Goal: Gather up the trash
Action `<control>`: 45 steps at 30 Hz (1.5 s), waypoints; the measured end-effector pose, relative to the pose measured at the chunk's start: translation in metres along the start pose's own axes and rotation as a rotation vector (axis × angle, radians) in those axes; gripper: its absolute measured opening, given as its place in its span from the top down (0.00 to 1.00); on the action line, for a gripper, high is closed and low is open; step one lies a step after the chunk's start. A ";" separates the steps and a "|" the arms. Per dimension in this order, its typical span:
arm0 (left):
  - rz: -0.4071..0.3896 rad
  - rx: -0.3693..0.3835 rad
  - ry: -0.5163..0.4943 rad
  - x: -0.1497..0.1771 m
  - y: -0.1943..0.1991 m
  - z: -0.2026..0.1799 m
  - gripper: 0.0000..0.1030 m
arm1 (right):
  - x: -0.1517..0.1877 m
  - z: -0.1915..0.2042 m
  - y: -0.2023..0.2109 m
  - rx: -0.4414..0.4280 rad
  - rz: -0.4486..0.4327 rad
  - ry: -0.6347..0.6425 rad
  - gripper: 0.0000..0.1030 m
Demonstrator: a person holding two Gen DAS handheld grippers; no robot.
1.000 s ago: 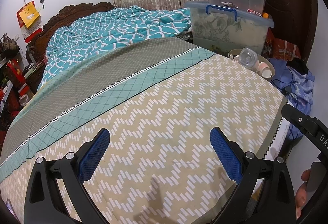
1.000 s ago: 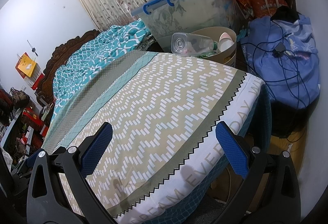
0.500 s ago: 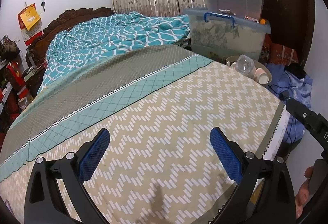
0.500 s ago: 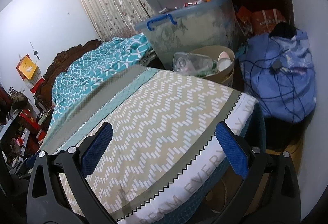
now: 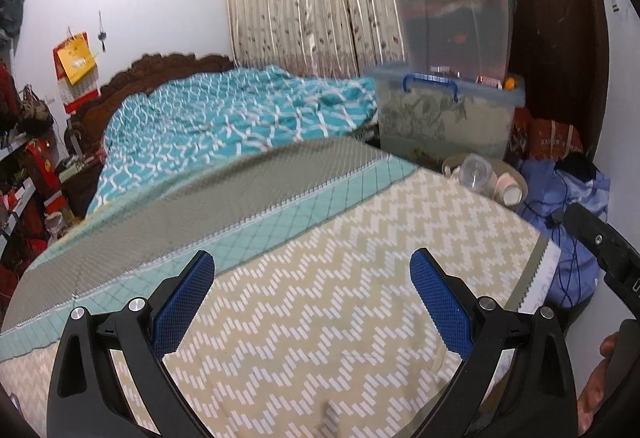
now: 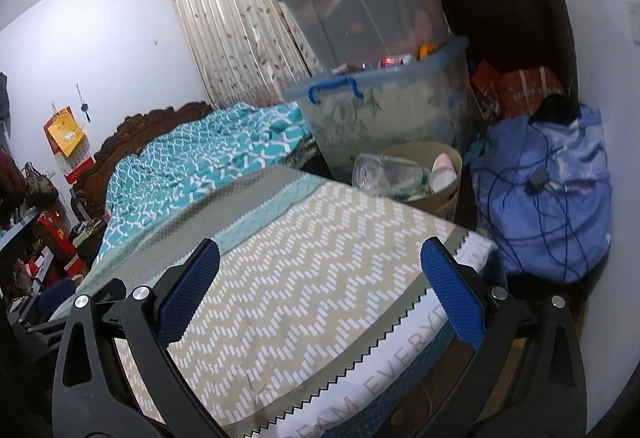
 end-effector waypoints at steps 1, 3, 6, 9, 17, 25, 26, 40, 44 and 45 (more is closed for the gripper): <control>-0.014 -0.004 0.002 -0.002 0.003 0.001 0.08 | -0.001 0.001 0.003 -0.003 -0.010 -0.001 0.03; -0.043 -0.013 0.006 -0.007 0.010 0.003 0.08 | -0.003 0.002 0.007 -0.010 -0.023 -0.008 0.03; -0.070 -0.022 0.010 -0.013 0.017 0.006 0.08 | -0.007 0.003 0.014 -0.018 -0.046 -0.031 0.03; -0.087 -0.028 0.008 -0.018 0.021 0.008 0.08 | -0.010 0.005 0.017 -0.023 -0.060 -0.027 0.03; -0.123 -0.043 0.006 -0.022 0.032 0.012 0.08 | -0.011 0.013 0.027 -0.030 -0.124 0.003 0.03; -0.126 -0.044 0.005 -0.023 0.032 0.013 0.08 | -0.010 0.013 0.028 -0.029 -0.126 -0.002 0.03; -0.126 -0.050 0.003 -0.023 0.033 0.013 0.08 | -0.010 0.014 0.028 -0.032 -0.124 -0.004 0.03; -0.123 -0.034 0.014 -0.023 0.030 0.017 0.08 | -0.007 0.014 0.023 -0.052 -0.094 -0.021 0.03; -0.121 -0.033 0.012 -0.023 0.030 0.018 0.08 | -0.006 0.015 0.021 -0.053 -0.087 -0.013 0.03; -0.121 -0.033 0.014 -0.023 0.030 0.017 0.08 | -0.005 0.015 0.021 -0.053 -0.087 -0.012 0.03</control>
Point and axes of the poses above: each gripper's, at about its wrist camera, not at the fingertips, and y roughly against the way its jaws point, z to its left, x to its underside, the point moved 4 cm from there along -y, roughly the way its jaws point, and after that the axes turned 15 degrees about -y, right-handed, at the moved point
